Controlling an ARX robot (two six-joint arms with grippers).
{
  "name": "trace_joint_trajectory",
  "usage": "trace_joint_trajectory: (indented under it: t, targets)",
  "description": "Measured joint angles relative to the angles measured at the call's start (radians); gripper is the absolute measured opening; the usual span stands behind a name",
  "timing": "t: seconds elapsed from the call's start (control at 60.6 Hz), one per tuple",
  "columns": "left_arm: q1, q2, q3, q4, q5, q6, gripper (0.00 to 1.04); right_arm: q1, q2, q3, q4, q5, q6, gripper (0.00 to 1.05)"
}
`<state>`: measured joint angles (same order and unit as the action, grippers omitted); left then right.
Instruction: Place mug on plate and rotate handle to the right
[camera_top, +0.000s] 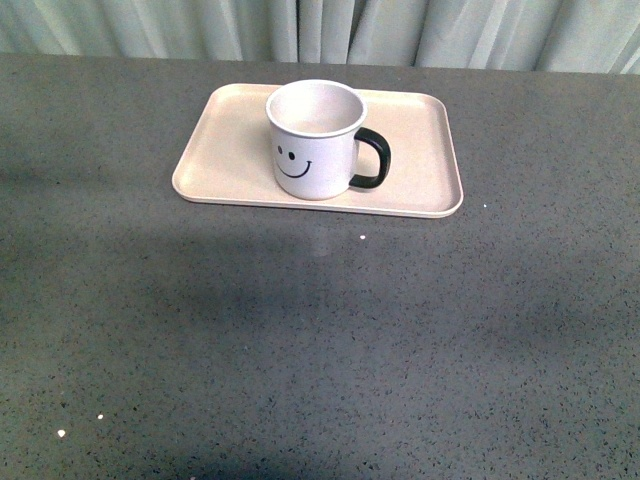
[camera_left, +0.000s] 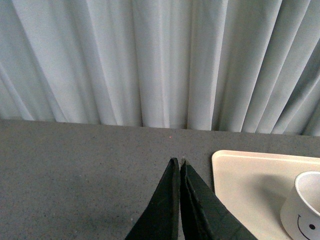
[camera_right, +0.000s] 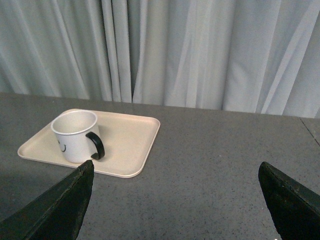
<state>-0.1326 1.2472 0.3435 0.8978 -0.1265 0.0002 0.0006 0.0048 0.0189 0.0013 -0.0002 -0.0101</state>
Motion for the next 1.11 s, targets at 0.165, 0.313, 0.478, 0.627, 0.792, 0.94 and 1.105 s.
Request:
trace_joint_trajectory:
  t: [0.165,0.313,0.478,0.627,0.792,0.94,1.105]
  targets:
    - [0.036,-0.119,-0.113,-0.005,0.030,0.002,0.01,0.000,0.000,0.000,0.000,0.000,0.000,0.96]
    - [0.060,-0.222,-0.180,-0.042,0.063,0.002,0.01,0.000,0.000,0.000,0.000,0.000,0.000,0.96]
    - [0.128,-0.363,-0.244,-0.120,0.124,0.002,0.01,0.000,0.000,0.000,0.000,0.000,0.000,0.96]
    - [0.129,-0.428,-0.308,-0.117,0.127,0.002,0.01,0.000,0.000,0.000,0.000,0.000,0.000,0.96]
    - [0.129,-0.571,-0.330,-0.243,0.126,0.002,0.01,0.000,0.000,0.000,0.000,0.000,0.000,0.96]
    - [0.129,-0.692,-0.330,-0.354,0.126,0.002,0.01,0.000,0.000,0.000,0.000,0.000,0.000,0.96]
    - [0.129,-0.792,-0.330,-0.447,0.126,0.002,0.01,0.000,0.000,0.000,0.000,0.000,0.000,0.96]
